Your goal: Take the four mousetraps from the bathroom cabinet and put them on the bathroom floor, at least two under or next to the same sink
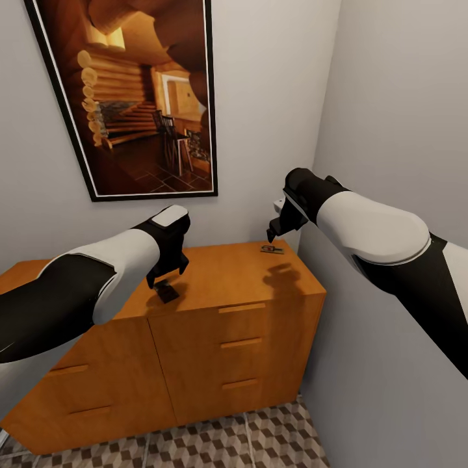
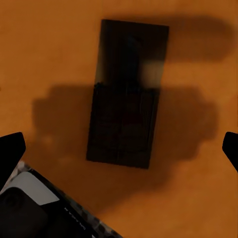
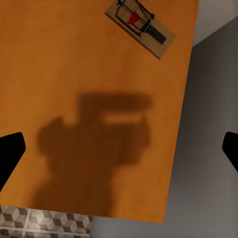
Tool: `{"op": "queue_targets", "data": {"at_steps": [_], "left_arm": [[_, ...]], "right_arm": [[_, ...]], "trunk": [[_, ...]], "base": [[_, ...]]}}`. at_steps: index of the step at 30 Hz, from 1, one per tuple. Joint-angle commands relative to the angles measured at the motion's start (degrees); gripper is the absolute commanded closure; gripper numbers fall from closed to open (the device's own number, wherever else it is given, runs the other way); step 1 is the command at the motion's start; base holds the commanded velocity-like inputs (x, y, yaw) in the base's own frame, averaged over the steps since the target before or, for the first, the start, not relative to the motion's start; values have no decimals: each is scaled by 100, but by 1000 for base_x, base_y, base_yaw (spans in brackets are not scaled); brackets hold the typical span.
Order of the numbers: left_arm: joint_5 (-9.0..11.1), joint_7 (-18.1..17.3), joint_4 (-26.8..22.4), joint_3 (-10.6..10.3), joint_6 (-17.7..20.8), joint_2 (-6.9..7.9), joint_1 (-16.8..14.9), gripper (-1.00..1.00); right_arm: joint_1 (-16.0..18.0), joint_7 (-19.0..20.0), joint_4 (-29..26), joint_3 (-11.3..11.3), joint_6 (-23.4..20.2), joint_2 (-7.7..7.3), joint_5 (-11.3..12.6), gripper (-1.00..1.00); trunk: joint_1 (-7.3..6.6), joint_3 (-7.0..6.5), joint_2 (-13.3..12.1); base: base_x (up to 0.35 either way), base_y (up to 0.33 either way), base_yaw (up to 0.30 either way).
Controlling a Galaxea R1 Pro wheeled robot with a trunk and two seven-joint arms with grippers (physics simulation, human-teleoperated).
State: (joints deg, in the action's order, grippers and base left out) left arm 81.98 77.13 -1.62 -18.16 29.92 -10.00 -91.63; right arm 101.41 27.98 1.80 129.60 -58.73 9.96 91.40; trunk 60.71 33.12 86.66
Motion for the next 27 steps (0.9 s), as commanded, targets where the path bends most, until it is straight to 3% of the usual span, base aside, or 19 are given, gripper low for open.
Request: {"op": "queue_targets", "data": {"at_steps": [1,24,27], "left_arm": [[42,32,0,-47,49,0,-4,-100],[37,-31,-17,-49,92,0,-4,-100],[39,-36,-18,-48,95,0,-4,-100]], "right_arm": [[2,59,15,48,-15,4,1,-100],[10,254,31,37,29,4,33,-100],[10,258,31,33,24,4,35,-100]], "trunk": [[0,6,3],[0,6,3],[66,60,123]], "base": [[0,0,0],[0,0,0],[0,0,0]]}}
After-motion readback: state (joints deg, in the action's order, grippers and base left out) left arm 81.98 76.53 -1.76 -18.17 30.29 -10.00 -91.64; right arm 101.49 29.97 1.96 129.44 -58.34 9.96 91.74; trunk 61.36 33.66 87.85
